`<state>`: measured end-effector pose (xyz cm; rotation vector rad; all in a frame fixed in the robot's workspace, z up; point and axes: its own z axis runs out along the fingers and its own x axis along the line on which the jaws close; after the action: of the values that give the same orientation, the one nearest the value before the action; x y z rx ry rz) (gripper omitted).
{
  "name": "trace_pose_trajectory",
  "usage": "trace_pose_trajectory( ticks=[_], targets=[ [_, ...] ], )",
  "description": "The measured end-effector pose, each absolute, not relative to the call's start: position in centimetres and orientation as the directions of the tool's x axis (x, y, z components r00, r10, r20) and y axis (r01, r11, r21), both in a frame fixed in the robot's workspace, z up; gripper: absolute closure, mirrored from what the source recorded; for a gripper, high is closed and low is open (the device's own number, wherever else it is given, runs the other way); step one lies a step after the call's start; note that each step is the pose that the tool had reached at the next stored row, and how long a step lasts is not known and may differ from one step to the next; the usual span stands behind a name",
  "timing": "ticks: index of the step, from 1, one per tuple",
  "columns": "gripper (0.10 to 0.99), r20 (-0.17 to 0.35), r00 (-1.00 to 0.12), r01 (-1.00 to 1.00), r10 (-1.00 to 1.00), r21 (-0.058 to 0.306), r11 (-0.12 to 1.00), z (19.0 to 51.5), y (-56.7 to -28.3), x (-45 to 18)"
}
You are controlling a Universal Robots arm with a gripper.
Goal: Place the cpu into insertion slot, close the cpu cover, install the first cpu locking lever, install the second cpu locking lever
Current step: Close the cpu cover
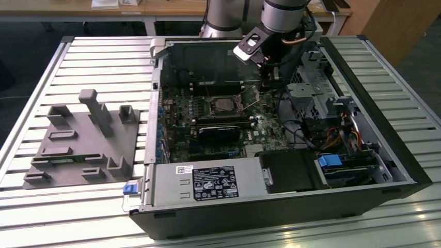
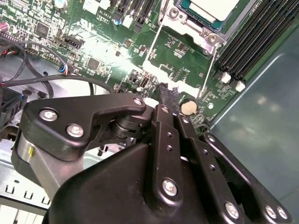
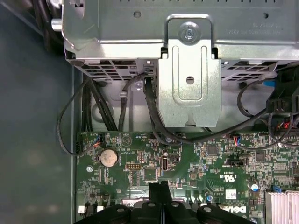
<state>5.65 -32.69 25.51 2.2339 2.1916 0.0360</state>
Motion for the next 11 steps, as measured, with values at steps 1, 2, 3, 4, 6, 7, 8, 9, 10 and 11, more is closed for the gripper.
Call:
trace_pose_trajectory(
  ticks=[1,2,3,4,6,7,8,9,10,11],
  targets=[
    [0.98,0.008,0.019,1.0,1.0,0.025,-0.019,25.51,-32.69,5.7],
    [0.98,0.008,0.019,1.0,1.0,0.025,-0.019,25.5,-32.69,5.75],
    [0.98,0.008,0.019,1.0,1.0,0.024,-0.019,25.5,-32.68,5.81],
    [0.98,0.008,0.019,1.0,1.0,0.024,-0.019,25.49,-32.66,5.87],
    [0.98,0.008,0.019,1.0,1.0,0.024,-0.019,25.45,-32.59,5.98],
    [0.98,0.008,0.019,1.0,1.0,0.024,-0.019,25.43,-32.54,6.01],
    [0.98,0.008,0.019,1.0,1.0,0.024,-0.019,25.41,-32.48,6.04],
    [0.98,0.008,0.019,1.0,1.0,0.024,-0.019,25.39,-32.41,6.06],
    [0.98,0.008,0.019,1.0,1.0,0.024,-0.019,25.37,-32.34,6.08],
    [0.98,0.008,0.019,1.0,1.0,0.023,-0.019,25.34,-32.27,6.11]
  ],
)
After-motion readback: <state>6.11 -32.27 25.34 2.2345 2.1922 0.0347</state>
